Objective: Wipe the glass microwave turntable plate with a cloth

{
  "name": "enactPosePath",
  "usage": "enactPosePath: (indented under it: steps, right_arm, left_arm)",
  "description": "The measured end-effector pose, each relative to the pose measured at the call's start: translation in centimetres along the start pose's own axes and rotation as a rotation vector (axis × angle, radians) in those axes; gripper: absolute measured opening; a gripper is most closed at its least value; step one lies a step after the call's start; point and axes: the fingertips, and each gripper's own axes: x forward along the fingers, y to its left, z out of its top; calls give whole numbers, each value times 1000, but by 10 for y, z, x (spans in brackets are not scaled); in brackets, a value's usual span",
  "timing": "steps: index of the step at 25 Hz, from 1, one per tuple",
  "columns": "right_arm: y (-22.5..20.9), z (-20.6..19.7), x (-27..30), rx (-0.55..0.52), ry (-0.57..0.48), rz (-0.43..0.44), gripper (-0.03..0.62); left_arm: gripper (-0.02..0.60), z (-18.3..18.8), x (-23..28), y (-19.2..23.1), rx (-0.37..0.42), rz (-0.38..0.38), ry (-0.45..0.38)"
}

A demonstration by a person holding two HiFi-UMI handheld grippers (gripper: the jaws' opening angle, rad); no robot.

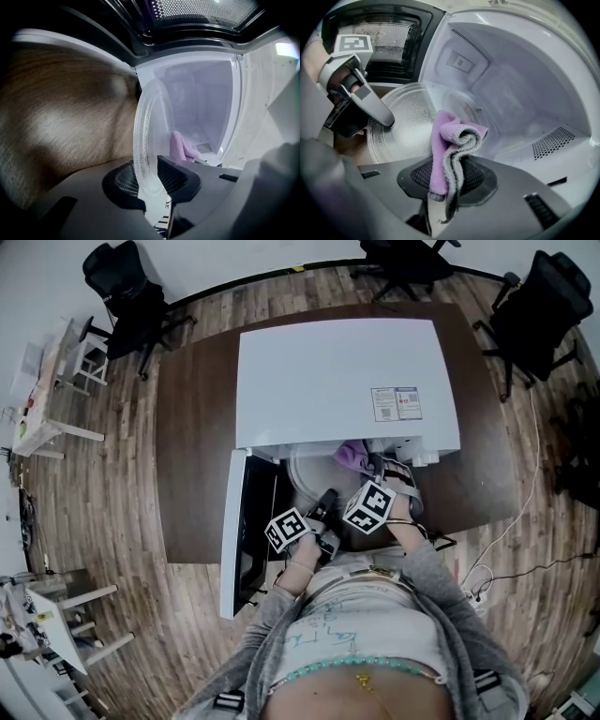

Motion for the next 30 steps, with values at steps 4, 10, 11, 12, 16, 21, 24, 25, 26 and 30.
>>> enactPosePath:
  steps: [4, 10, 11, 12, 16, 21, 24, 25, 26, 30]
  right_arm:
    - [-1, 2, -2, -45, -17, -20, 121]
    - [-4, 4, -11, -20, -63, -12, 120]
    - [-5, 4, -12, -6, -71, -5, 120]
    - [-7, 3, -14, 4, -78, -2, 120]
    - [-10, 0, -20, 20, -92, 9, 120]
    - [-10, 0, -24, 34, -107, 29, 120]
    - [-13, 5, -28, 21, -136, 28, 120]
    - [-14, 6, -29, 14, -144, 28, 120]
    - [-14, 8, -31, 8, -151, 27, 120]
    - [-18, 9, -33, -4, -164, 25, 120]
  left_arm:
    - [94, 1, -1, -2, 0, -5, -6]
    - [89, 2, -3, -5, 12, -11, -22]
    - [89, 2, -3, -6, 11, -12, -25]
    - [89, 2, -3, -6, 9, -13, -27]
    - [86, 4, -4, -10, 10, -27, -44]
    - [72, 8, 0, -18, -7, -73, -75]
    - [71, 11, 4, -20, -17, -74, -85]
    - [71, 12, 5, -20, -18, -73, -86]
    - [71, 13, 5, -19, -19, -72, -86]
    - [71, 17, 8, -20, -12, -73, -86]
